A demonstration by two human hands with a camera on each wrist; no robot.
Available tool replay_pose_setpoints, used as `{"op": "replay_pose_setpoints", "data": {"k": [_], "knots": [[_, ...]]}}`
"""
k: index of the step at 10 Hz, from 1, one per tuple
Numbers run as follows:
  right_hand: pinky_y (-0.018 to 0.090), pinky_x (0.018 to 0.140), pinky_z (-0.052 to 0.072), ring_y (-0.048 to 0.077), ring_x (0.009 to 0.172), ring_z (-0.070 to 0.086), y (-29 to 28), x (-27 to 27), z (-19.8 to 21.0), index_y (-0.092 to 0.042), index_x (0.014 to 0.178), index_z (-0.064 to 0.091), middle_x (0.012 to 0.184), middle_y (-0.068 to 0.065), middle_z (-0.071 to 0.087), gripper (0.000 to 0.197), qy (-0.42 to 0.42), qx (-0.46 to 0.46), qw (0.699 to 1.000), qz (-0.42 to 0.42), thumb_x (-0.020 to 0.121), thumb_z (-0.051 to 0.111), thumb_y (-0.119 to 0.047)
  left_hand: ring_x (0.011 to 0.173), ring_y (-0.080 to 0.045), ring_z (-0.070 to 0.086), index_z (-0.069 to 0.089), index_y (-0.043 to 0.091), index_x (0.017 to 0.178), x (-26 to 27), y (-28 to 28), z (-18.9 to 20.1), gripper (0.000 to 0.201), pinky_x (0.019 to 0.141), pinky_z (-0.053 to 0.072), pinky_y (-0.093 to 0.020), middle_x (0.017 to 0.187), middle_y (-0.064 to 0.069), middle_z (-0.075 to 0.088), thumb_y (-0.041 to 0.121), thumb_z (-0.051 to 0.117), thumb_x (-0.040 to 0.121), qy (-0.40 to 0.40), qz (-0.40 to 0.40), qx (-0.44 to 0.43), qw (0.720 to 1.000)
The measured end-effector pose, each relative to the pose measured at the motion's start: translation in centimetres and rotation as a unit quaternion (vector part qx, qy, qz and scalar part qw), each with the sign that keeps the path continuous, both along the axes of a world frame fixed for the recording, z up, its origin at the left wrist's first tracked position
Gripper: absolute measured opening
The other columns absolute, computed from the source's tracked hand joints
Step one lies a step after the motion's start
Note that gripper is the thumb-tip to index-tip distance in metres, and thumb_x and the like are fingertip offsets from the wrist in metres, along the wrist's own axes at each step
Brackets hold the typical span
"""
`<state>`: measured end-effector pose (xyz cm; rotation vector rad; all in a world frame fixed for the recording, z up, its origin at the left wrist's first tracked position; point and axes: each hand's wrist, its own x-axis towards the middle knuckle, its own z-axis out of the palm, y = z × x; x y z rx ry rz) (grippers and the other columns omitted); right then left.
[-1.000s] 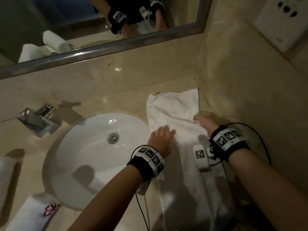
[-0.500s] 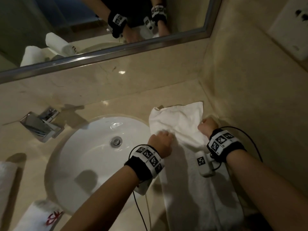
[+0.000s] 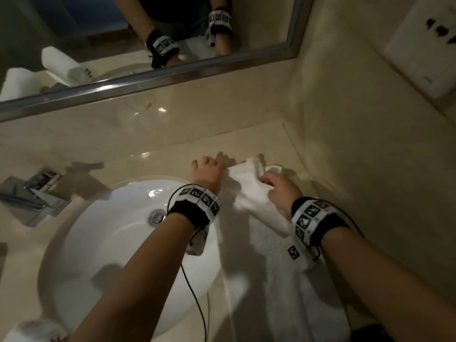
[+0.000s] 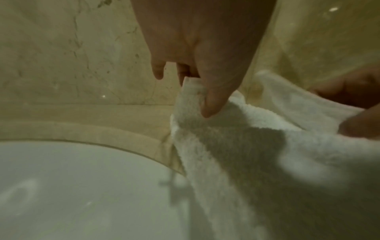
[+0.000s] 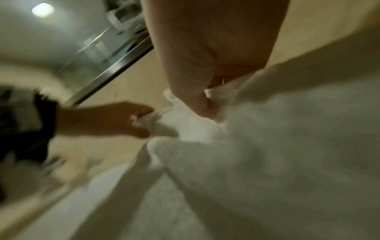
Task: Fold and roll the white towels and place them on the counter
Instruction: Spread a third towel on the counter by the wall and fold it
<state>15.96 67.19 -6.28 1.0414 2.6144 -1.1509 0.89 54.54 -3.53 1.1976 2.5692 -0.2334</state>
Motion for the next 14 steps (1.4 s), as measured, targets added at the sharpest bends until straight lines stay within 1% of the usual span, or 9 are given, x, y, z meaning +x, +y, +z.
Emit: {"op": "replay_pose_setpoints", "data": {"k": [1, 3, 5, 6, 8, 9, 10, 13, 14], "knots": [[0.031, 0.085, 0.044, 0.026, 0.106, 0.051, -0.5, 0.5, -0.1, -0.020, 0.087, 0.048, 0.118, 0.006, 0.047, 0.018, -0.049, 0.079, 0.988, 0.124, 0.080, 0.055, -0.004, 0.126, -0.026, 0.032, 0.049, 0.022, 0.127, 0.4, -0.4, 0.0, 0.041, 0.111, 0.021, -0.044, 0.130, -0.002, 0.049, 0.006, 0.042, 0.090, 0.050, -0.070, -0.025, 0.996], [0.033, 0.107, 0.032, 0.028, 0.129, 0.031, 1.3, 0.2, -0.1, -0.007, 0.118, 0.048, 0.140, 0.012, 0.029, 0.043, -0.094, 0.105, 0.985, 0.097, 0.079, 0.060, -0.020, 0.115, -0.021, 0.048, 0.059, 0.026, 0.119, 0.9, -1.2, 0.5, 0.047, 0.111, 0.027, -0.044, 0.116, 0.006, 0.057, 0.005, 0.036, 0.085, 0.123, -0.254, -0.067, 0.957], [0.034, 0.098, 0.037, 0.033, 0.127, 0.041, 2.7, -1.1, 0.4, -0.006, 0.142, 0.025, 0.146, 0.014, 0.030, 0.059, -0.108, 0.011, 0.989, -0.096, 0.093, 0.051, -0.023, 0.075, -0.014, 0.047, 0.072, 0.031, 0.071, 0.8, -1.6, 0.3, 0.023, 0.071, 0.032, -0.028, 0.067, 0.013, 0.062, 0.018, 0.057, 0.059, 0.183, -0.338, -0.142, 0.912], [0.036, 0.094, 0.045, 0.027, 0.112, 0.056, 3.5, -2.2, 0.0, 0.007, 0.120, 0.051, 0.123, 0.017, 0.057, 0.045, -0.064, -0.097, 0.974, -0.195, 0.093, 0.053, -0.028, 0.067, -0.007, 0.058, 0.071, 0.038, 0.075, 0.9, -1.6, 0.3, 0.019, 0.069, 0.036, -0.024, 0.070, 0.021, 0.063, 0.026, 0.063, 0.063, 0.144, -0.324, -0.144, 0.924], [0.030, 0.075, 0.050, 0.022, 0.090, 0.059, 6.0, -4.6, -0.6, -0.014, 0.080, 0.060, 0.092, 0.009, 0.060, 0.014, 0.017, -0.258, 0.935, -0.241, 0.080, 0.060, -0.029, 0.121, -0.023, 0.043, 0.043, 0.018, 0.133, 1.4, -1.6, 0.2, 0.044, 0.109, 0.019, -0.040, 0.134, 0.000, 0.048, 0.004, 0.028, 0.094, 0.117, -0.337, -0.157, 0.921], [0.028, 0.071, 0.046, 0.016, 0.074, 0.053, 6.8, -5.4, -0.2, -0.020, 0.075, 0.055, 0.084, 0.002, 0.055, 0.013, 0.102, -0.302, 0.910, -0.267, 0.084, 0.053, -0.029, 0.102, -0.018, 0.053, 0.069, 0.026, 0.102, 1.1, -1.4, -0.8, 0.042, 0.097, 0.034, -0.037, 0.097, 0.009, 0.067, 0.008, 0.039, 0.079, 0.162, -0.358, -0.094, 0.915], [0.022, 0.060, 0.042, 0.016, 0.062, 0.048, 6.8, -5.3, -0.3, -0.017, 0.062, 0.052, 0.068, 0.001, 0.050, 0.021, 0.112, -0.254, 0.928, -0.248, 0.082, 0.055, -0.024, 0.136, -0.024, 0.026, 0.040, 0.013, 0.136, 0.5, -1.3, -1.4, 0.044, 0.113, 0.015, -0.044, 0.139, -0.008, 0.041, 0.006, 0.032, 0.094, 0.117, -0.270, -0.123, 0.948], [0.028, 0.068, 0.044, 0.027, 0.083, 0.062, 6.7, -4.8, -1.1, -0.005, 0.070, 0.058, 0.080, 0.011, 0.060, 0.024, -0.045, -0.033, 0.985, -0.161, 0.088, 0.059, -0.022, 0.119, -0.026, 0.044, 0.045, 0.014, 0.126, -1.7, 1.1, -1.5, 0.033, 0.101, 0.025, -0.041, 0.128, -0.008, 0.053, 0.024, 0.033, 0.097, 0.010, 0.023, -0.020, 0.999], [0.031, 0.079, 0.046, 0.034, 0.103, 0.061, 7.3, -5.7, -1.7, 0.003, 0.113, 0.059, 0.110, 0.018, 0.064, 0.036, -0.061, -0.003, 0.979, -0.193, 0.092, 0.055, -0.026, 0.111, -0.025, 0.052, 0.052, 0.018, 0.118, -3.7, 1.4, -1.8, 0.028, 0.094, 0.030, -0.037, 0.119, -0.008, 0.059, 0.024, 0.034, 0.097, -0.070, 0.121, 0.045, 0.989]]}}
